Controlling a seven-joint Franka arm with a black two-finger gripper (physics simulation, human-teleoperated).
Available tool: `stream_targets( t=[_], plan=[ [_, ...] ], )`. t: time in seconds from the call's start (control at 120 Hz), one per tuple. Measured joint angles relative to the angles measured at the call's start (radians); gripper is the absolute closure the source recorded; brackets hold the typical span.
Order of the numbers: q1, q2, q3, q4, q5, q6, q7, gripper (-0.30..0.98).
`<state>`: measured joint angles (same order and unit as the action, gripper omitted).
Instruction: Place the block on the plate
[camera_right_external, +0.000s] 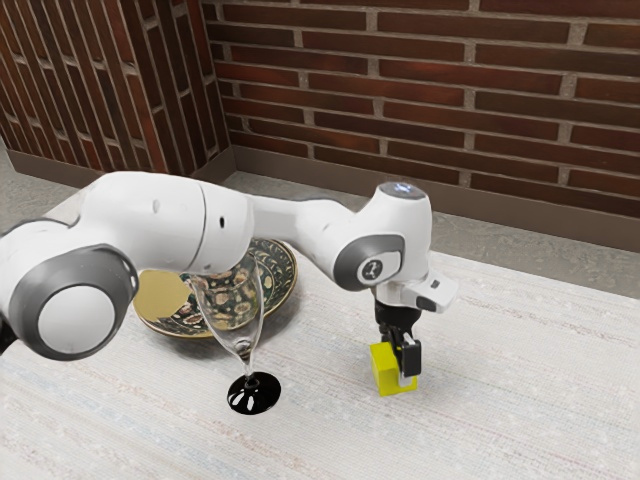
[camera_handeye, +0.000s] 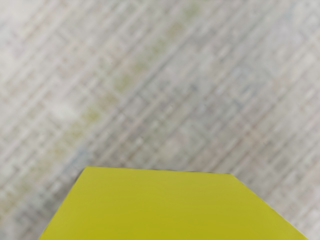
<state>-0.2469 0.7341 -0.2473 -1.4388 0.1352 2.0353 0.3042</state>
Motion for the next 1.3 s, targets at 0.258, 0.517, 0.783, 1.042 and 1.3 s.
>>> stream_targets(
  t=[0.258, 0.517, 0.783, 1.042, 1.3],
  plan=[
    [0.0, -0.01, 0.0, -0.001, 0.002, 0.013, -0.001, 0.28],
    [0.035, -0.119, -0.001, -0.024, -0.008, 0.007, -0.002, 0.3],
    [0.154, -0.275, 0.0, -0.065, -0.029, -0.029, -0.003, 0.29],
    [0.278, -0.379, 0.094, -0.138, -0.06, -0.104, -0.003, 0.29],
    [0.434, -0.329, 0.102, -0.13, -0.06, -0.142, -0.004, 0.29]
  ],
)
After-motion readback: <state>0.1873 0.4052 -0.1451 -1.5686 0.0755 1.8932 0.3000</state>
